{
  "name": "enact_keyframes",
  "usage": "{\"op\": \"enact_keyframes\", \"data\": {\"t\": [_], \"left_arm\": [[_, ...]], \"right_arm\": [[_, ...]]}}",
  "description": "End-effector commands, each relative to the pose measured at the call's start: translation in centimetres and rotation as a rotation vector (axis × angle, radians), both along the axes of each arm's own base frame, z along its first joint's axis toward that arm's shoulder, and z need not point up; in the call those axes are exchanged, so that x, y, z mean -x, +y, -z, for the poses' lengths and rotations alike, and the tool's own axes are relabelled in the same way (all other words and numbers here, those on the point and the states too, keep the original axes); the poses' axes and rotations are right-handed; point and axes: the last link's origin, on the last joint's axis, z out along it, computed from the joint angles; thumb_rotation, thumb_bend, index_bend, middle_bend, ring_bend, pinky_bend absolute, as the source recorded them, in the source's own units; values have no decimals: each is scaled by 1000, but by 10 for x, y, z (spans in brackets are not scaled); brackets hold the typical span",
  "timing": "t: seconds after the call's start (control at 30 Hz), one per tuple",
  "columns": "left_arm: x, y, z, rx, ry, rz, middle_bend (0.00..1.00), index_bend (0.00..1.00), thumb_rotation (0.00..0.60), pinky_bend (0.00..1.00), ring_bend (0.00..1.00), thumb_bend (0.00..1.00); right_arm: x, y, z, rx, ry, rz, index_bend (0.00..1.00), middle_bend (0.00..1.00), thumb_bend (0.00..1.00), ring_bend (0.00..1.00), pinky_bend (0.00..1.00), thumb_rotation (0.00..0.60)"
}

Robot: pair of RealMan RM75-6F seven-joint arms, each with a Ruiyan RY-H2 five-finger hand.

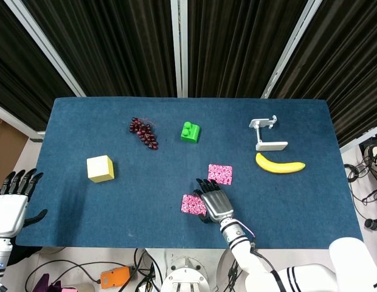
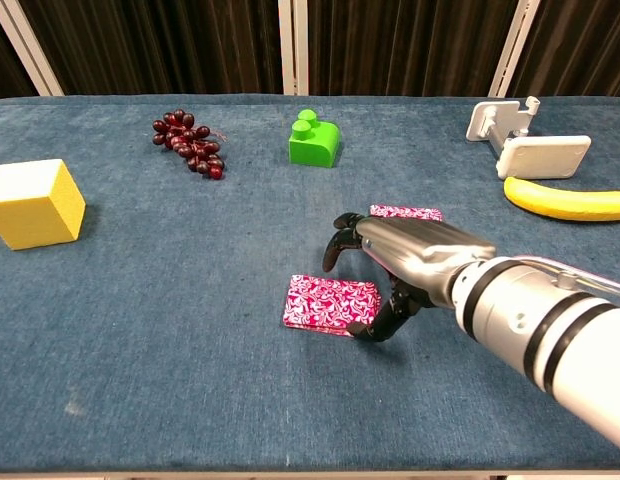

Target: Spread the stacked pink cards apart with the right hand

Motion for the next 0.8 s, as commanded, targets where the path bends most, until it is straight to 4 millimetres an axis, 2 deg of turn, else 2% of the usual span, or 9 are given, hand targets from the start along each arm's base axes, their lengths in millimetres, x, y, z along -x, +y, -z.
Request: {"op": "enact_keyframes", "data": {"t": [0.03, 0.8], "left_arm": [[0, 0, 0, 1, -2, 1, 62, 111, 600, 0, 0, 102], [3, 1, 0, 3, -1, 3, 62, 111, 600, 0, 0, 102]], "right_arm": [[-1, -1, 4, 1, 4, 10, 338, 56, 443, 0, 0, 600], [-5, -1, 10, -15, -2, 38, 320, 56, 442, 0, 0, 600]]}}
